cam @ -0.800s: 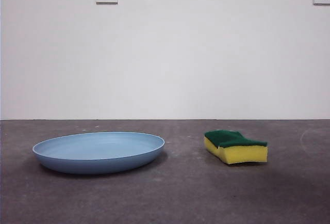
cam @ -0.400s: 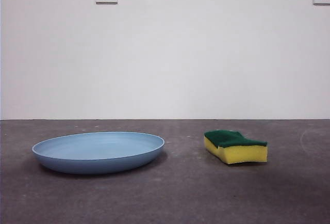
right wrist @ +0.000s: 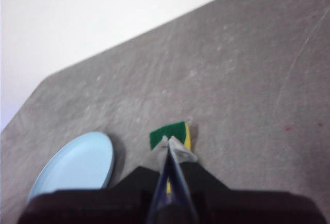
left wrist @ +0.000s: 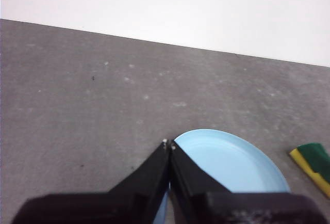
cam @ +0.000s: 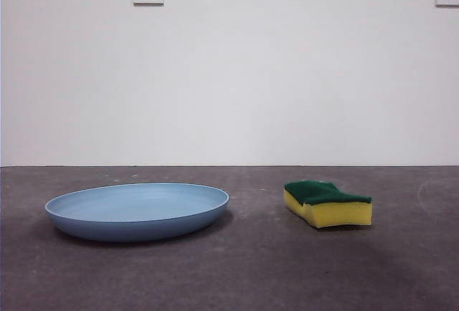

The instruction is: Pick up the plate,pick up the cloth,clean the plate with the cloth

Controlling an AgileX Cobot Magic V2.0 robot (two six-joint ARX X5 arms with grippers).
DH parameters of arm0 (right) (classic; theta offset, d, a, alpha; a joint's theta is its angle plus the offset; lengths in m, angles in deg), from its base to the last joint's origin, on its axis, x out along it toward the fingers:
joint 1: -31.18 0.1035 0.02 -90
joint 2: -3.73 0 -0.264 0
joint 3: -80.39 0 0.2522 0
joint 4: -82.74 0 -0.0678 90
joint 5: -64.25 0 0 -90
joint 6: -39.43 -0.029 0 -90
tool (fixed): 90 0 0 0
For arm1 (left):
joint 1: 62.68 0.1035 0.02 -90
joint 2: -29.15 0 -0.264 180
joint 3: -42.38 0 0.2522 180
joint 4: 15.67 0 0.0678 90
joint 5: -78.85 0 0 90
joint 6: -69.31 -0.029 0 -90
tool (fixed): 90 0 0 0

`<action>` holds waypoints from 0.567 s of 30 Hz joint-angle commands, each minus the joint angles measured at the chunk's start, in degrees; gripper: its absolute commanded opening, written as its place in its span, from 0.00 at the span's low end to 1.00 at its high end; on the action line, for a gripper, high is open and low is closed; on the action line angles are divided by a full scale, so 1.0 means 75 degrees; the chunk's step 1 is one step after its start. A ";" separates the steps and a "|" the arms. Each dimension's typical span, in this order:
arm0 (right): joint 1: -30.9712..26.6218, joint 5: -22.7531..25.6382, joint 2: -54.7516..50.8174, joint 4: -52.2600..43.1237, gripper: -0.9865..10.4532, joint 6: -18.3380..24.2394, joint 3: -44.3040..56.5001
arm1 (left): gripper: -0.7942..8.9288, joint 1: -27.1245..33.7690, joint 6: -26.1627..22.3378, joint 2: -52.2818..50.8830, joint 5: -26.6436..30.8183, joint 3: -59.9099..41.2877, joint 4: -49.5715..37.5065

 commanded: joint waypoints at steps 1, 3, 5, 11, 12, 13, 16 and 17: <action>0.0006 -0.0519 0.0650 0.0370 0.08 0.0195 -0.0664 | 0.08 0.0023 0.0029 0.0542 -0.0463 0.0449 0.0128; 0.0006 -0.0991 0.1157 0.0764 0.08 0.0224 -0.1169 | 0.08 0.0023 0.0015 0.1008 -0.0933 0.0833 0.0297; 0.0006 -0.1323 0.1571 0.1084 0.08 0.0399 -0.1582 | 0.08 0.0023 0.0012 0.1486 -0.1358 0.1177 0.0487; 0.0006 -0.2197 0.2780 0.2020 0.09 0.1329 -0.2722 | 0.08 0.0017 -0.0504 0.2975 -0.2305 0.2124 0.1565; 0.0006 -0.2215 0.2946 0.2171 0.10 0.1457 -0.2865 | 0.08 0.0009 -0.0612 0.3220 -0.2328 0.2261 0.1781; 0.0006 -0.2215 0.3072 0.2294 0.10 0.1550 -0.2970 | 0.08 0.0000 -0.0656 0.3407 -0.2328 0.2358 0.1929; 0.0006 -0.2209 0.3386 0.2541 0.11 0.1760 -0.3177 | 0.08 -0.0055 -0.0766 0.3891 -0.2337 0.2547 0.2183; 0.0006 -0.2203 0.3453 0.2556 0.17 0.1772 -0.3194 | 0.09 -0.0073 -0.0764 0.4007 -0.2331 0.2588 0.2235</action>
